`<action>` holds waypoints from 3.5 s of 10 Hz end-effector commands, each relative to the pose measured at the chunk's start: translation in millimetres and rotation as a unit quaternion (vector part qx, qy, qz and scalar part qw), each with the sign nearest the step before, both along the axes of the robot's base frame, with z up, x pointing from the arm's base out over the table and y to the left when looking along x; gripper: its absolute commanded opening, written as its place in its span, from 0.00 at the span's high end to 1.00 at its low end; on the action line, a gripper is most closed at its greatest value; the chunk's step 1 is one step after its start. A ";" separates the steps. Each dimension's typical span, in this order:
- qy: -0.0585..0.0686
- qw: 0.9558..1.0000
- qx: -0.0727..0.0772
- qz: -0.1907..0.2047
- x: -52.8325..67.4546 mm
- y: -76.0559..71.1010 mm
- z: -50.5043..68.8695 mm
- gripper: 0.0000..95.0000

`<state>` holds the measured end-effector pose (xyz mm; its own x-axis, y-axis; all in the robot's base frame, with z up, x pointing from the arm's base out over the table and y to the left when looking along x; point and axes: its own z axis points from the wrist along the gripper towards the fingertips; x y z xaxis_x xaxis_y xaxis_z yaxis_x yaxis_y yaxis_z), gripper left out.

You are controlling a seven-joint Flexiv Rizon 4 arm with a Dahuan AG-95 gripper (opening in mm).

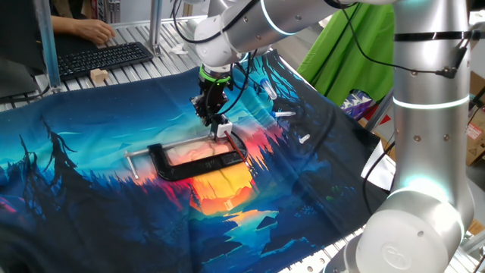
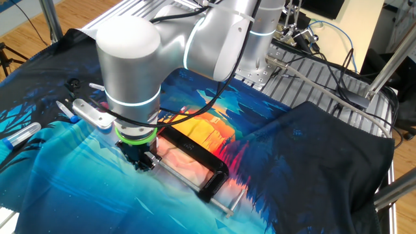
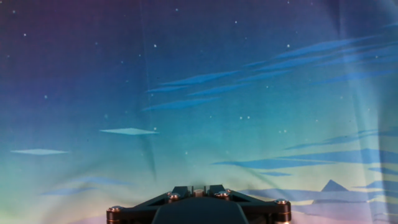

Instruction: Sharpen the pencil with a pencil sharpener

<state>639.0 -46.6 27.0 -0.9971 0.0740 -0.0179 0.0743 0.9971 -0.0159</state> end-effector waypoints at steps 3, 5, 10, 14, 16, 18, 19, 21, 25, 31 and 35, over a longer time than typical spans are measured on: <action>0.025 1.000 0.000 0.000 2.0 0.1 -3.8 1.00; 0.028 1.000 0.002 -0.001 6.3 -1.5 3.6 1.00; 0.023 0.999 0.016 -0.018 5.9 2.0 6.0 1.00; 0.022 0.999 0.016 -0.024 4.9 8.3 9.0 1.00; 0.022 0.999 0.017 -0.026 4.4 10.4 10.1 1.00; 0.024 0.999 0.022 -0.026 4.8 10.7 9.7 1.00; 0.022 0.999 0.021 -0.027 5.0 10.6 9.7 1.00; 0.020 0.999 0.021 -0.030 5.0 10.6 9.7 1.00; 0.020 0.999 0.023 -0.036 5.4 11.2 8.7 1.00; 0.018 0.999 0.022 -0.037 5.3 11.7 8.3 0.80; 0.014 0.999 0.020 -0.032 6.7 12.6 5.7 0.80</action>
<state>646.4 -34.2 31.4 -0.9906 0.1365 0.0124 0.1367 0.9905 0.0158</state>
